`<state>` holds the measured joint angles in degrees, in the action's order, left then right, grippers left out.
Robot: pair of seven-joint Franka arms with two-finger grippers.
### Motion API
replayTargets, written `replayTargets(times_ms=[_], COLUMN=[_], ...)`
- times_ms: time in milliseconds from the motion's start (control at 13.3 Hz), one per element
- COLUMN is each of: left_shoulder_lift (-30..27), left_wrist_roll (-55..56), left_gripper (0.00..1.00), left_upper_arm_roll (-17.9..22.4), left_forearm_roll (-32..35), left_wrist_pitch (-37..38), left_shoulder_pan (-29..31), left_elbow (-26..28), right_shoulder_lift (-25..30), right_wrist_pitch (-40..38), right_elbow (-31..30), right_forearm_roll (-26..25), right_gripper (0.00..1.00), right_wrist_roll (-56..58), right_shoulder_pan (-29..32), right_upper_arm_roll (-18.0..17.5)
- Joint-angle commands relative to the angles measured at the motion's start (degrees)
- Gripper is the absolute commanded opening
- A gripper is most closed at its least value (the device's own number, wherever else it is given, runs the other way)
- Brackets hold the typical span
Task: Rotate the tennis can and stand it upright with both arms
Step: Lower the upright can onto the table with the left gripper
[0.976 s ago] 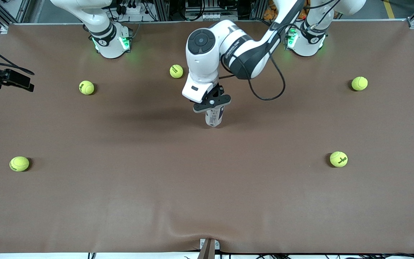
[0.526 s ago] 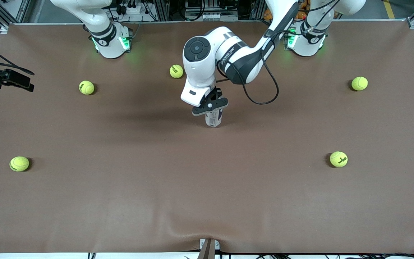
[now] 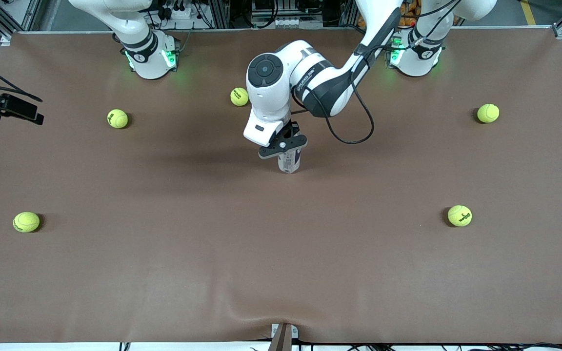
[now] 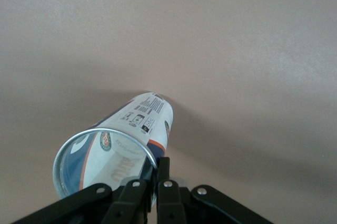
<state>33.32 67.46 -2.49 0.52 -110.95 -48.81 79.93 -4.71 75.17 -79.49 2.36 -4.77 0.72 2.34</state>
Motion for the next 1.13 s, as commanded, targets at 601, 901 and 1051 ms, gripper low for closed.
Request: replayTargets(times_ms=[601,901,1051], left_shoulder_lift=[-0.36,-4.14,-4.75], left_wrist_roll=[1.53,1.00,0.83], left_gripper=[0.62,1.00,1.00], left_upper_arm_roll=[0.46,0.55,0.29], left_forearm_roll=[1.32,0.88,0.79], left_wrist_pitch=[-0.23,0.47,0.74], left_shoulder_pan=[-0.67,0.20,2.22], left_elbow=[-1.44,-1.62,-1.88], right_shoulder_lift=[0.23,0.31,0.58], right_wrist_pitch=[4.89,8.32,7.63], right_elbow=[-1.98,-3.12,-3.21], right_forearm_roll=[1.77,1.77,1.68], right_gripper=[1.00,1.00,1.00], right_wrist_roll=[0.38,0.46,0.55], right_shoulder_pan=[1.12,1.12,0.95], right_upper_arm_roll=[-0.50,-0.50,-0.58])
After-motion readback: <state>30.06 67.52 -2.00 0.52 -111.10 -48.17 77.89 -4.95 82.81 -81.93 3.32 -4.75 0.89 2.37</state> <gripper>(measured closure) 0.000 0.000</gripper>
